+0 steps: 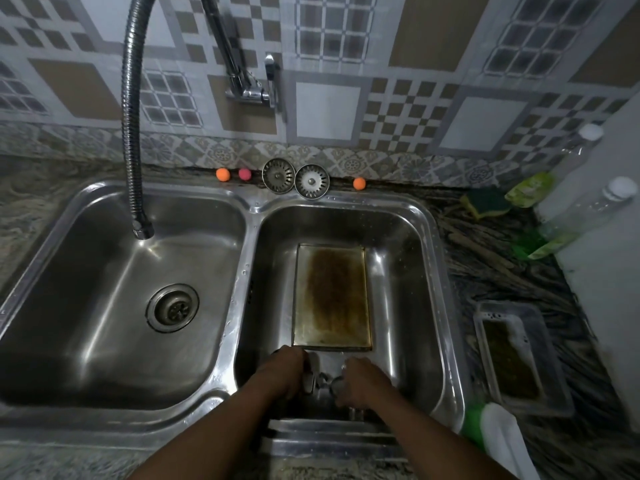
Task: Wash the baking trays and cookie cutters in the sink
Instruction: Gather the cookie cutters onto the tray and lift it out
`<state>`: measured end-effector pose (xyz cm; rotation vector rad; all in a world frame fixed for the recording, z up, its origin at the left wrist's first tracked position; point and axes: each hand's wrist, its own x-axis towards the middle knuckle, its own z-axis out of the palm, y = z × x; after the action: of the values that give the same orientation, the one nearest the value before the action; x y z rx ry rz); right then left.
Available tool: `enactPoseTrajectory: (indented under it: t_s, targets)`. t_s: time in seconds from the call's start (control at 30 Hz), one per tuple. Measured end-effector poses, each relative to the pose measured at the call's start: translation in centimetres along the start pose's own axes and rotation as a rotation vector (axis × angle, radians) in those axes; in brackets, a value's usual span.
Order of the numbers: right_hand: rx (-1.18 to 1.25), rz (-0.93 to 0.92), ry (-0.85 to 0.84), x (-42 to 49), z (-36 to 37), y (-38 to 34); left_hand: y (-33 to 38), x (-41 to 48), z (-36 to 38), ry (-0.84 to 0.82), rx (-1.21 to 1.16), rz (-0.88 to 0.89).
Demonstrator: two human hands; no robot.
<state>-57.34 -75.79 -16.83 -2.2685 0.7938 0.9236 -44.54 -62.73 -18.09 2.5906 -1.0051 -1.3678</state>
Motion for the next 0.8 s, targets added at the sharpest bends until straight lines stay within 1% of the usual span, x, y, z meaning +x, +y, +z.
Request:
enactPoseTrajectory:
  t_s: [0.1,0.2,0.4,0.53,0.6,0.67,0.7,0.8]
  targets:
    - [-0.049,-0.031,-0.03,-0.2,0.5,-0.3,0.1,-0.2,0.3,-0.004,-0.012,0.018]
    - [-0.048,-0.044,0.011,0.2,1.0,-0.5,0.2,-0.3,0.5,-0.007,0.006,0.044]
    - [0.075,0.003,0.055,0.4,0.5,0.2,0.6,-0.2,-1.6,-0.066,0.061,0.065]
    - [0.17,-0.009,0.026,0.2,-2.6,1.0,1.3,0.3,-4.9,-0.088,0.122,0.131]
    - [0.253,-0.001,0.048,-0.1,-4.8,1.4,2.1,0.7,-6.6,-0.052,0.123,0.169]
    - [0.425,0.032,0.079,-0.1,-6.7,1.6,2.9,1.1,-7.8,0.011,0.152,0.217]
    - [0.507,0.032,0.105,0.0,-7.7,1.5,3.3,1.4,-8.2,0.049,0.167,0.235]
    - [0.639,0.025,0.223,1.6,-10.5,1.0,4.2,2.7,-8.4,0.21,0.139,0.255]
